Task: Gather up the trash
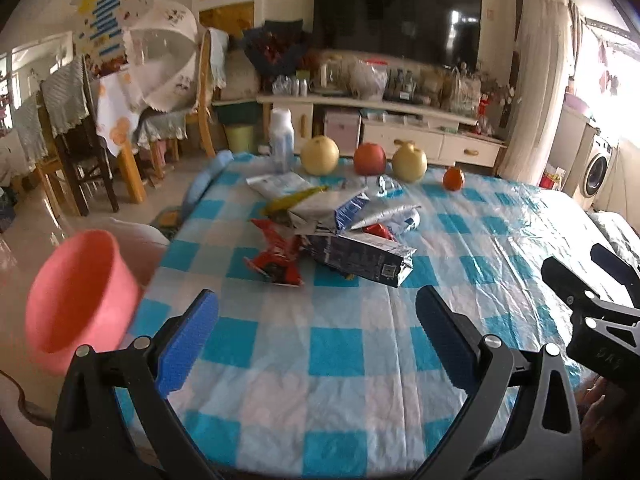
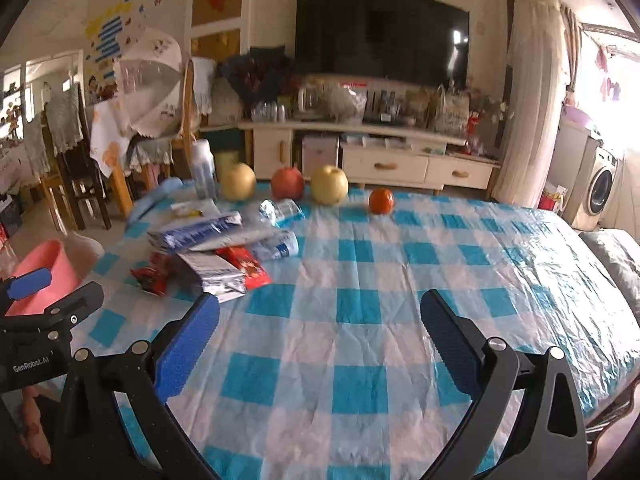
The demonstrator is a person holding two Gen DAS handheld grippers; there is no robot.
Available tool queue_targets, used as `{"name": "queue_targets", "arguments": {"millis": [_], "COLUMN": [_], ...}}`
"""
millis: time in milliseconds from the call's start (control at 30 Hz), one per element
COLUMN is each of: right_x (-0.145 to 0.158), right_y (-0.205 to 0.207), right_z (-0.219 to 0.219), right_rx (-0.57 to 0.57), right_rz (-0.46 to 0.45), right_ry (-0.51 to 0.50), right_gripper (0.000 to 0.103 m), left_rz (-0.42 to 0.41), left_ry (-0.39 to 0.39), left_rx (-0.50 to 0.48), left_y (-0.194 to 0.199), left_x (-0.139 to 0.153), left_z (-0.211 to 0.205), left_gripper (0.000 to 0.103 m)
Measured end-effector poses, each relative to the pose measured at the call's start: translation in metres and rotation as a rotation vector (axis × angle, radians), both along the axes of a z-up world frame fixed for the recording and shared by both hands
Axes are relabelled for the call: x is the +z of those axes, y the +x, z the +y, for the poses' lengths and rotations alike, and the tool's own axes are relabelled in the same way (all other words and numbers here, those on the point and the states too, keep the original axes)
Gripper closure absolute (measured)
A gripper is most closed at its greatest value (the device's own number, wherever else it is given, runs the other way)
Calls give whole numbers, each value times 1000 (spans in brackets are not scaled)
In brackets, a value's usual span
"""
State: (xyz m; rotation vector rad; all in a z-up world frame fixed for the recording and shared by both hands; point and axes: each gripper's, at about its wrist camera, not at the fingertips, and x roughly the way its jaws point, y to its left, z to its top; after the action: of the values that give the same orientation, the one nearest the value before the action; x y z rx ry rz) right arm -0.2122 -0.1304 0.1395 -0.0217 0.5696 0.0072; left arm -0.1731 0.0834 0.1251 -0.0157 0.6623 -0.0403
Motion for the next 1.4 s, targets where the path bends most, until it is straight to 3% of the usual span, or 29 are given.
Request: {"name": "queue_targets", "arguments": {"millis": [433, 800, 1400], "right_x": [48, 58, 72], "right_y": [-64, -85, -106], "right_z": [21, 26, 19], "right_rx": [3, 11, 22], "right_rz": [-118, -150, -198], "right_ry": [-33, -70, -47], "right_gripper": [4, 4, 4], "left_rz": [-120, -174, -230], "left_ry": [23, 32, 63], "left_rx": [4, 7, 29], "left_y": [-62, -84, -103], "left_x": [43, 57, 74], "left_z": [18, 14, 8], "left_gripper": [4, 4, 4]}}
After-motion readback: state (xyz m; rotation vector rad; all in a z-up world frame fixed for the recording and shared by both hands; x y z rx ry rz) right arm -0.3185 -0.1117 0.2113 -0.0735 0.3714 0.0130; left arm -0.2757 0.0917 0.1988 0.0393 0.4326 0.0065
